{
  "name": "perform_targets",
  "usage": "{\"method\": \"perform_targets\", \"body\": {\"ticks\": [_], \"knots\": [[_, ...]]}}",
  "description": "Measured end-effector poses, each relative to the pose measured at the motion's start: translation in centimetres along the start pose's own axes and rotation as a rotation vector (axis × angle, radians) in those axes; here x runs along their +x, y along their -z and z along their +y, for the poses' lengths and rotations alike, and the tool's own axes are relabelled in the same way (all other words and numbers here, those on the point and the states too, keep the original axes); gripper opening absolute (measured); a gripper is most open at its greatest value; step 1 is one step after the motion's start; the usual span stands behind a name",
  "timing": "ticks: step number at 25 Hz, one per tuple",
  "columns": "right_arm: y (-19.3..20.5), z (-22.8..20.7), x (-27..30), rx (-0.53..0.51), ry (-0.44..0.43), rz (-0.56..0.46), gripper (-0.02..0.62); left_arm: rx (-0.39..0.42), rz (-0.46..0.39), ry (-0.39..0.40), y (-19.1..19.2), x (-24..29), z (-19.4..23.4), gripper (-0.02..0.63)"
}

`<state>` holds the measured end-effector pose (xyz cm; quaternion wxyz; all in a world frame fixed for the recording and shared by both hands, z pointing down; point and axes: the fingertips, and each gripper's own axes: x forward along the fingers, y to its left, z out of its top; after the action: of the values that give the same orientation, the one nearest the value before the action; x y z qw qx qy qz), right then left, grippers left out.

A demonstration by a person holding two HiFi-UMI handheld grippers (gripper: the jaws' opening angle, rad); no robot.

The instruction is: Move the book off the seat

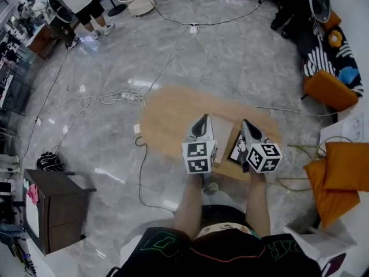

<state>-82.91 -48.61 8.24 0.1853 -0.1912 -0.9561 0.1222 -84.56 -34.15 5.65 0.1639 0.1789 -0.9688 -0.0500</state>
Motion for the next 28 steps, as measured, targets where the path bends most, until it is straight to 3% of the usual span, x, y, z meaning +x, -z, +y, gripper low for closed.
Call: {"method": "perform_targets", "body": {"ticks": [3, 5, 10, 15, 28], "knots": [[-3.8, 2.3, -1.2, -0.089, 0.012, -0.051, 0.003, -0.011, -0.034, -0.017, -1.9, -2.6, 0.5, 0.009], [-6.7, 3.5, -1.8, -0.179, 0.014, -0.085, 0.003, 0.033, -0.06, -0.01, -3.6, -3.2, 0.4, 0.009], [-12.7, 4.9, -3.0, -0.284, -0.012, -0.185, 0.003, 0.086, -0.225, -0.033, -9.9, -3.9, 0.1, 0.011], [-13.2, 5.2, -3.0, -0.32, 0.007, -0.209, 0.003, 0.101, -0.278, -0.041, -11.5, -4.4, 0.5, 0.011], [-16.1, 4.2, -4.2, -0.36, 0.045, -0.263, 0.003, 0.166, -0.282, -0.051, -12.5, -3.5, -0.8, 0.011]]}}
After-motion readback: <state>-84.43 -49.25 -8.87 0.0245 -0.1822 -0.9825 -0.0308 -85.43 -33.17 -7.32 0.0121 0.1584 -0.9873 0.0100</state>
